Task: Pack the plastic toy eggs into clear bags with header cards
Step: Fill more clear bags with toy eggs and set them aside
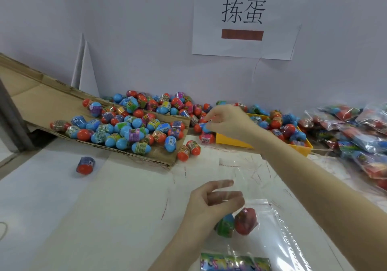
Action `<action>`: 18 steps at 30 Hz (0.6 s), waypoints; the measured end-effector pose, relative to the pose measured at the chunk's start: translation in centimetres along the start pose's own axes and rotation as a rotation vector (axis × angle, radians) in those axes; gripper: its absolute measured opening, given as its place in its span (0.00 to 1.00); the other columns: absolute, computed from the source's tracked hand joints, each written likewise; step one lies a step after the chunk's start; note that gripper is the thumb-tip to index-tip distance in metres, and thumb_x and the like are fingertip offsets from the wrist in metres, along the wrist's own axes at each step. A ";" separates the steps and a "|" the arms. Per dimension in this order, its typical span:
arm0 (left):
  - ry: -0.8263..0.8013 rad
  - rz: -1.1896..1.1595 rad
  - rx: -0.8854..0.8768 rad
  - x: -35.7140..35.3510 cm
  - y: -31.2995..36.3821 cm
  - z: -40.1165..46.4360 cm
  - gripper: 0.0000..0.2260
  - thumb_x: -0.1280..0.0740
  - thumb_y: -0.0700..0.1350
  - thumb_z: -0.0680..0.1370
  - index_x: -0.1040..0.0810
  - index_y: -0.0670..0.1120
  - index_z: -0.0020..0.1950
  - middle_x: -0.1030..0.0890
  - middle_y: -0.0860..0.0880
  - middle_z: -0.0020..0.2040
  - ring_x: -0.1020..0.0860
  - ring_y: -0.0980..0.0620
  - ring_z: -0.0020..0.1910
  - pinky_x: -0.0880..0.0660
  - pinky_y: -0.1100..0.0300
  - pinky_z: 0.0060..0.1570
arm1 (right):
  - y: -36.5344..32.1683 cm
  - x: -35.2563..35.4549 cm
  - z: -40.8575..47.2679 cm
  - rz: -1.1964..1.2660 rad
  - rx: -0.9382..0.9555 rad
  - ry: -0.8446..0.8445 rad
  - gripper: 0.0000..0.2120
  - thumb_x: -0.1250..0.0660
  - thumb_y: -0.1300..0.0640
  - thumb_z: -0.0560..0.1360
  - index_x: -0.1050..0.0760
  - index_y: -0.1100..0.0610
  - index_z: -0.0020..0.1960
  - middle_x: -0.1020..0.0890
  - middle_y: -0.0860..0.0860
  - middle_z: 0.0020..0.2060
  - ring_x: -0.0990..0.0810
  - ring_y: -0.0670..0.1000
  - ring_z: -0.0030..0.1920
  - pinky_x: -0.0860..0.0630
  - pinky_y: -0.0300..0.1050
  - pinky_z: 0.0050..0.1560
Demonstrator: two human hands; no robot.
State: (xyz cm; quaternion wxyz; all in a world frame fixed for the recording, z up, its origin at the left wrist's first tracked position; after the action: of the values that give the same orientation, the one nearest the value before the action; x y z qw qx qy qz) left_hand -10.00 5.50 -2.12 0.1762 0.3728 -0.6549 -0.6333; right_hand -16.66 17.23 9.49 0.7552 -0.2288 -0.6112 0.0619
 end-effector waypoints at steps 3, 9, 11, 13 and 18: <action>0.039 -0.025 0.009 0.3 -0.1 0.1 0.14 0.26 0.37 0.68 0.21 0.48 0.51 0.15 0.48 0.44 0.17 0.49 0.47 0.22 0.60 0.51 | -0.3 -4.8 2.7 -0.224 0.034 -0.223 0.16 0.35 0.54 0.74 0.24 0.64 0.56 0.21 0.59 0.54 0.22 0.57 0.52 0.24 0.54 0.55; 0.053 -0.061 0.016 0.5 0.0 0.1 0.15 0.26 0.36 0.68 0.22 0.47 0.51 0.15 0.48 0.43 0.17 0.51 0.45 0.22 0.61 0.49 | 0.3 -8.3 4.3 -0.229 -0.016 -0.329 0.16 0.35 0.57 0.74 0.25 0.64 0.59 0.21 0.59 0.56 0.23 0.58 0.54 0.24 0.52 0.55; 0.045 -0.065 0.016 0.5 -0.1 0.0 0.15 0.26 0.37 0.68 0.22 0.47 0.52 0.15 0.48 0.44 0.17 0.51 0.46 0.22 0.64 0.47 | 0.4 -7.6 4.1 -0.139 -0.016 -0.281 0.13 0.33 0.60 0.72 0.23 0.63 0.55 0.20 0.58 0.54 0.22 0.56 0.52 0.23 0.50 0.54; 0.040 -0.079 0.010 0.5 -0.1 0.0 0.15 0.26 0.37 0.68 0.22 0.47 0.52 0.15 0.48 0.44 0.17 0.51 0.46 0.22 0.66 0.44 | 0.1 -5.2 3.6 -0.043 0.010 -0.137 0.10 0.32 0.63 0.70 0.23 0.59 0.52 0.20 0.53 0.49 0.23 0.50 0.45 0.22 0.44 0.46; 0.042 -0.074 -0.009 0.5 0.2 0.0 0.17 0.23 0.39 0.66 0.21 0.49 0.51 0.15 0.50 0.43 0.17 0.53 0.45 0.22 0.64 0.45 | -1.2 3.4 -1.1 0.443 0.082 0.104 0.12 0.26 0.58 0.65 0.26 0.48 0.44 0.22 0.45 0.41 0.22 0.46 0.39 0.25 0.36 0.38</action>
State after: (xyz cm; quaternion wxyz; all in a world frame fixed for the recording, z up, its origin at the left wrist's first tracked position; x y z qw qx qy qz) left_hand -10.36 5.13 -2.03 0.1681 0.4092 -0.6338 -0.6345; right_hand -15.03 17.16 12.93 0.7624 -0.3294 -0.5031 0.2390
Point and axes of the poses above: each hand's wrist, its own z-axis towards the middle knuckle, its own x-axis out of the back of the hand, y = z × x, the point moved 6 cm from there along z, towards the middle knuckle
